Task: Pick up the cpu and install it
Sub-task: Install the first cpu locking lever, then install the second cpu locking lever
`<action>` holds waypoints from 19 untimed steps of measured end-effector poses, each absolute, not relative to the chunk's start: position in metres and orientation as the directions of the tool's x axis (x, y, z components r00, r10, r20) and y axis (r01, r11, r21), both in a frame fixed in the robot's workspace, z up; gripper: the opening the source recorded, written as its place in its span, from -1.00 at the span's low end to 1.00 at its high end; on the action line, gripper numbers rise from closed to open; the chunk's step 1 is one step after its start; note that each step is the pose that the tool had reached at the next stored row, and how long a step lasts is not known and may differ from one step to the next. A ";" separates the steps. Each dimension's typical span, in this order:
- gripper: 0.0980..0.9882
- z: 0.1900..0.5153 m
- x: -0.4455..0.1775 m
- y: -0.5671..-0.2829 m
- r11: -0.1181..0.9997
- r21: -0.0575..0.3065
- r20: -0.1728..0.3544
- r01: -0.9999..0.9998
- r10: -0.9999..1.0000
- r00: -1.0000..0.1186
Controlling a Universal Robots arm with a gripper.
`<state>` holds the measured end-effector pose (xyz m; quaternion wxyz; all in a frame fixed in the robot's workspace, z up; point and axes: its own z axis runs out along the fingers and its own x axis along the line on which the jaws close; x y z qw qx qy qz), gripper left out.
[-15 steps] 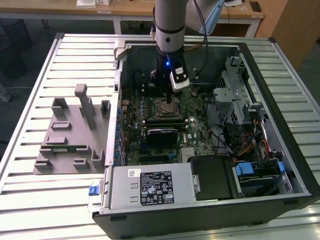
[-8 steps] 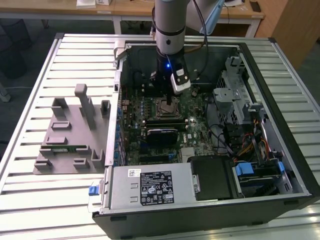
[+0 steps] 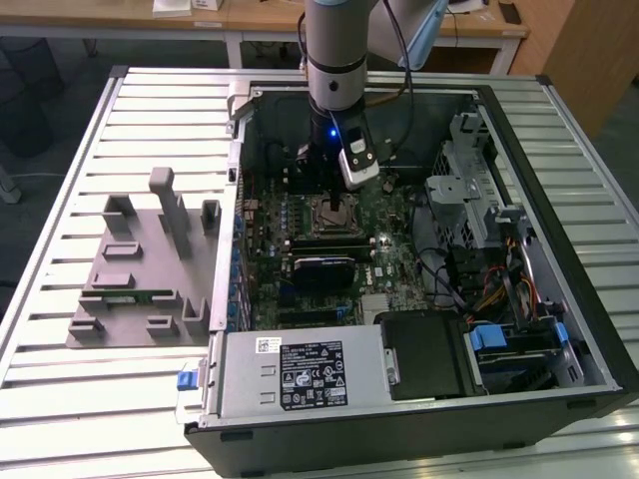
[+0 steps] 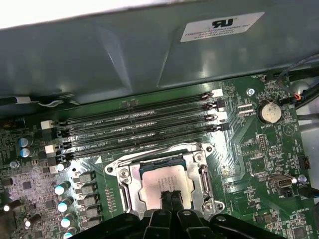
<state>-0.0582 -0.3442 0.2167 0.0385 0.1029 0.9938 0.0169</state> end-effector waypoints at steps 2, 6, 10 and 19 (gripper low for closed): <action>-0.98 0.217 -0.058 -0.344 0.978 0.041 -0.073 0.203 0.206 -0.976; -0.98 0.217 -0.058 -0.344 0.978 0.042 -0.073 0.203 0.205 -0.976; -0.98 0.217 -0.058 -0.344 0.978 0.042 -0.073 0.202 0.205 -0.976; -0.98 0.221 -0.058 -0.344 0.978 0.042 -0.073 0.202 0.205 -0.976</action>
